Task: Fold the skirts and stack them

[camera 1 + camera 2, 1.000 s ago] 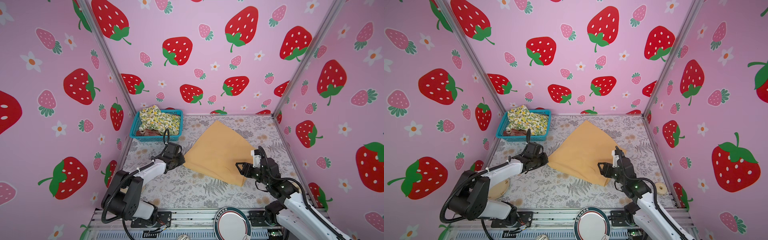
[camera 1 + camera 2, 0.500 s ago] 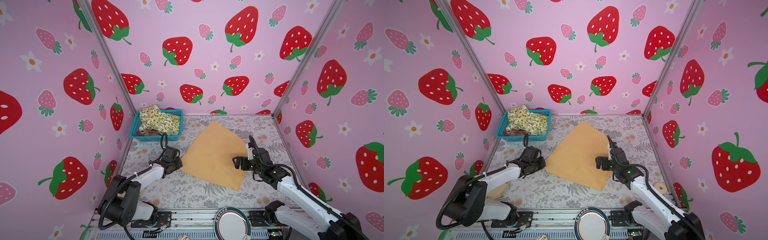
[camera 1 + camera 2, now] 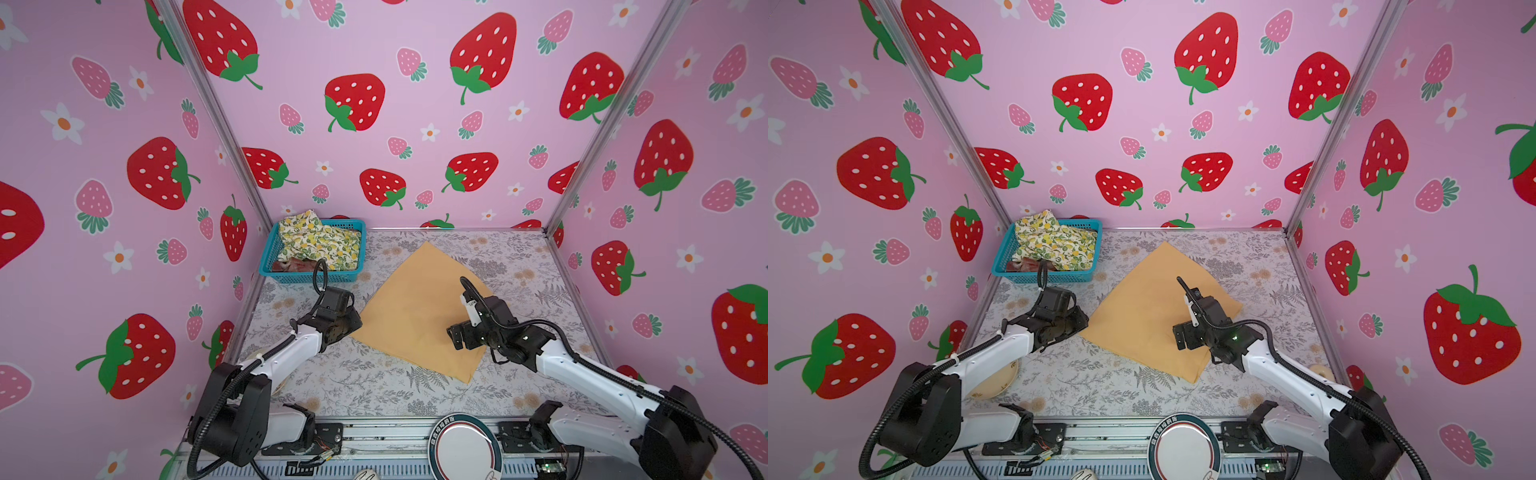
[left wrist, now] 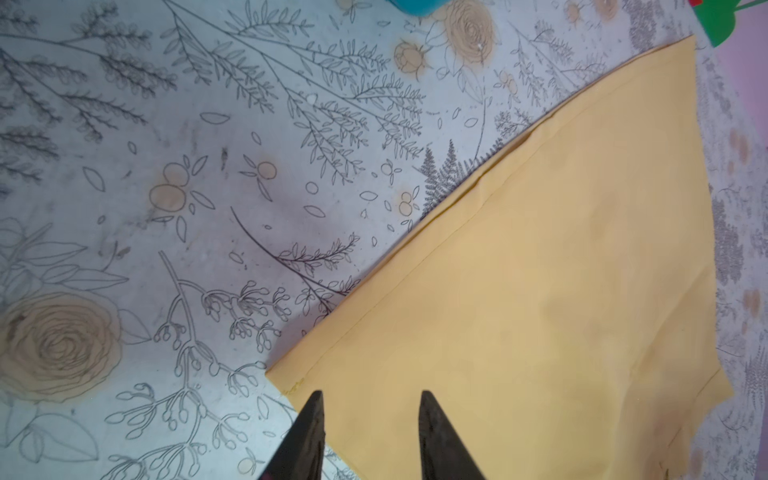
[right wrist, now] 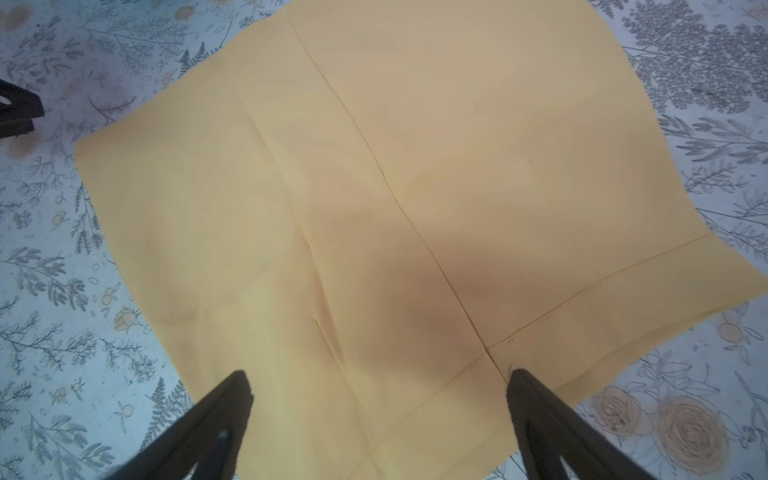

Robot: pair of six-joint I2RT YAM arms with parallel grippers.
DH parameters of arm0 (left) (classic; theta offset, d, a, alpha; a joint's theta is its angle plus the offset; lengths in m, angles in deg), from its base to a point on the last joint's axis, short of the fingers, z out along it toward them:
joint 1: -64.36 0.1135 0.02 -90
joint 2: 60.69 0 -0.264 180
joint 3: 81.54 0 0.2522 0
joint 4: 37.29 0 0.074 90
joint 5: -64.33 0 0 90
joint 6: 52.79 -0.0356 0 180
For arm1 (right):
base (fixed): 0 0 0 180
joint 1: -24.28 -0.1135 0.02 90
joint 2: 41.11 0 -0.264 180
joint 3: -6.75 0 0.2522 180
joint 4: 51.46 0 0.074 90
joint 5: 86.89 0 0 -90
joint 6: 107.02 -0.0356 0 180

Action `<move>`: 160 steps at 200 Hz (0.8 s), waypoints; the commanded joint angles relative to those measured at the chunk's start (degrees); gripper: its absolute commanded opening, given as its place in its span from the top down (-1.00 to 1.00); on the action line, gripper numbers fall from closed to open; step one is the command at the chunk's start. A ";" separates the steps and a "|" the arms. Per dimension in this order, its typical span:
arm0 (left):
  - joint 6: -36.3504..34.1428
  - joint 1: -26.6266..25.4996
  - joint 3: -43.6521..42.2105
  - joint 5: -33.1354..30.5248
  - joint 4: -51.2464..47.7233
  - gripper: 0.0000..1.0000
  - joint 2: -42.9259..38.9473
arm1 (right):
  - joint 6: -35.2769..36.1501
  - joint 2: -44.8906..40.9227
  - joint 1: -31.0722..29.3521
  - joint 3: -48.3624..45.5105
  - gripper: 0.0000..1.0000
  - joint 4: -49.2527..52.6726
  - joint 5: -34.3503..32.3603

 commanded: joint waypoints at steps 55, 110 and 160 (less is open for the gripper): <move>5.22 0.19 -6.46 -0.83 2.10 0.09 -1.02 | -0.85 5.54 -7.37 4.48 -0.91 4.05 -7.29; 6.40 0.14 -4.50 0.01 6.22 0.16 6.77 | -1.87 6.83 -11.04 5.74 -0.90 5.24 -10.34; 6.06 0.25 -4.45 0.31 7.00 0.62 9.40 | -2.34 7.11 -12.44 5.25 -0.89 5.14 -10.76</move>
